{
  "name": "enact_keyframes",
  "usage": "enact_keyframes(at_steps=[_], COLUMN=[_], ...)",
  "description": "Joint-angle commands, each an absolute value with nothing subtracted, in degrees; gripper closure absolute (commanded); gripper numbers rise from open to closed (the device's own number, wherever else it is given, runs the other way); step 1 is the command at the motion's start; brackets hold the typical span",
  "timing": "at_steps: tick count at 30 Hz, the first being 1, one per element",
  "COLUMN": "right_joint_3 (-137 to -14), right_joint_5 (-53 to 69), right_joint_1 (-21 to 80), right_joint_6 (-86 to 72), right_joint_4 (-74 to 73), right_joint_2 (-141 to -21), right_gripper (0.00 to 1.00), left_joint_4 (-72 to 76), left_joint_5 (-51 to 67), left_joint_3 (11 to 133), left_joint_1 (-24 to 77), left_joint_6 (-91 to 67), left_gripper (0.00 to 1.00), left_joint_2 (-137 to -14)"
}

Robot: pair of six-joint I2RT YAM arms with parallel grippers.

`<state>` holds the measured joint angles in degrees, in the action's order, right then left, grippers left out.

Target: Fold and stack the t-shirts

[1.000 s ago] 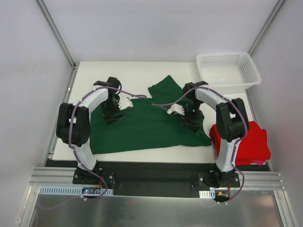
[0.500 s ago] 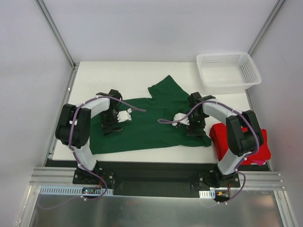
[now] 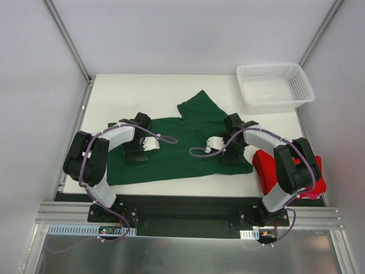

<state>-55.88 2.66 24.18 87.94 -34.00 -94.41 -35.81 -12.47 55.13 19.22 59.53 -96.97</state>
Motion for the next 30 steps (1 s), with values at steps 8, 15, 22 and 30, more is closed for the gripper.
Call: enact_keyframes(at_steps=[8,15,22,30], right_joint_3=[-54.14,-53.53,-51.24,-52.47], right_joint_5=[5.09,6.41,7.29,8.26], right_joint_1=[25.93,26.89,27.69,28.65], right_joint_6=[88.15,89.38,89.56,89.47], right_joint_4=[-44.2,-51.41,-51.86,-53.96], right_joint_2=[-90.7,-88.77,-88.06,-90.87], right_gripper=[0.0,0.0,0.0,0.0], left_joint_4=[-25.22,-27.33,-34.54,-40.51], left_joint_5=[-13.45,-11.96,-7.91,-3.26], left_joint_3=[45.89,42.28,41.92,44.38], left_joint_1=[19.16,19.95,20.21,20.21], left_joint_6=[62.49,62.41,62.31,59.77], left_gripper=[0.01,0.01,0.01,0.01], left_joint_2=[-95.98,-90.97,-89.03,-91.76])
